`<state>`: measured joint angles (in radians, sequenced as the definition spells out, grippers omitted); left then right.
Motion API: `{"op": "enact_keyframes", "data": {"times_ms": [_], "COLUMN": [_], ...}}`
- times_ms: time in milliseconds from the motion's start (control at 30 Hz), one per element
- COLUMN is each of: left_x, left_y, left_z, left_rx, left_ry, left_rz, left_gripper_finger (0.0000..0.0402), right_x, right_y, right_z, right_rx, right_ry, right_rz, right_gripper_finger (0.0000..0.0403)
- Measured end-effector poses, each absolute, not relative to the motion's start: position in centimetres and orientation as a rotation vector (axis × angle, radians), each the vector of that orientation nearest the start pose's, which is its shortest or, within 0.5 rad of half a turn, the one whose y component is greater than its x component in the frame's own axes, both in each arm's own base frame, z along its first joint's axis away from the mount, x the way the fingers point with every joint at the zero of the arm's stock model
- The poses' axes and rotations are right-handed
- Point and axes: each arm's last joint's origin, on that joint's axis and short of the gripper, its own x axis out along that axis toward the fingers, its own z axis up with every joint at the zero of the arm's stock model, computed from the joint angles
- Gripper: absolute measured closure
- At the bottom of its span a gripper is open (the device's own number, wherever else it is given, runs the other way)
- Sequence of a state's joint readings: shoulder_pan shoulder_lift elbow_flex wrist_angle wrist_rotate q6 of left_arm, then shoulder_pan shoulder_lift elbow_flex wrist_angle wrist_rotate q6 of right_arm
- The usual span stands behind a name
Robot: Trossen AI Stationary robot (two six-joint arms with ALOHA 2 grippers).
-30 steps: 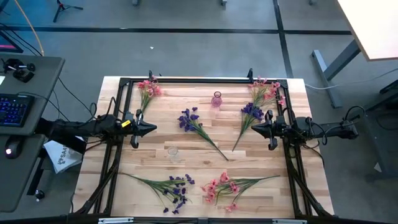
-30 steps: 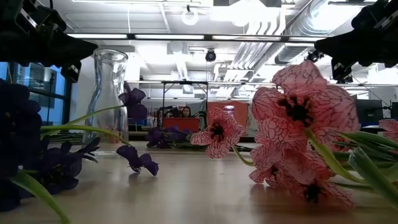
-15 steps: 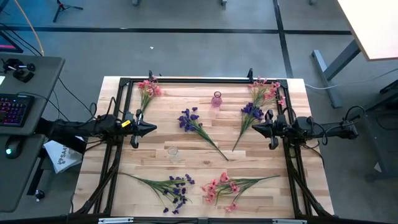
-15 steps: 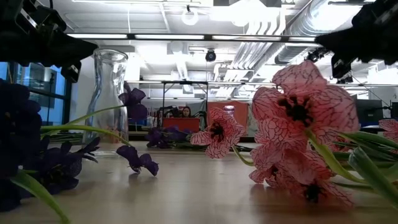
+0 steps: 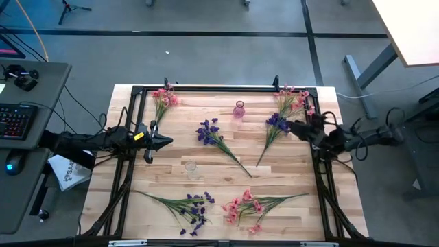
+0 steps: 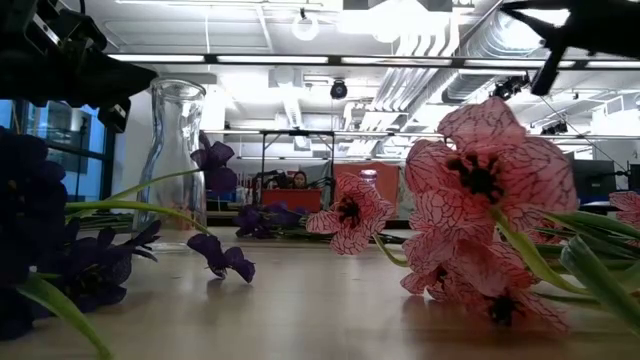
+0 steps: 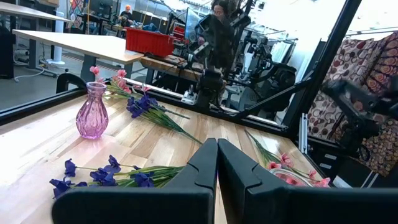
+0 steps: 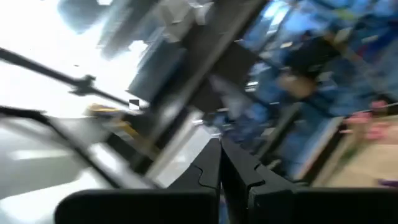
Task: Sort flowers into vase by color
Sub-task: Put the right pink flowers into the pink vase
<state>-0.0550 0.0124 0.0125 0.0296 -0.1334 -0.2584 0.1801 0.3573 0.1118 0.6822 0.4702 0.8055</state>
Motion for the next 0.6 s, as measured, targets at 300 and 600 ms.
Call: {"op": "enact_keyframes", "data": {"times_ms": [300,600], "left_x": [9.7,9.7], "left_y": [-0.1,-0.1], "left_z": [17.0,17.0], "left_rx": [-0.261,-0.261], "left_ry": [-0.039,-0.040], "left_rz": [0.075,0.074], "left_gripper_finger": [0.0402,0.0402], "right_x": [19.7,20.8], "right_y": [1.3,-0.7], "right_z": [23.7,23.3], "right_rx": [0.985,1.093], "right_ry": [-0.081,0.577], "right_rz": [-0.388,-0.732], "right_gripper_finger": [0.0398,0.0272]}}
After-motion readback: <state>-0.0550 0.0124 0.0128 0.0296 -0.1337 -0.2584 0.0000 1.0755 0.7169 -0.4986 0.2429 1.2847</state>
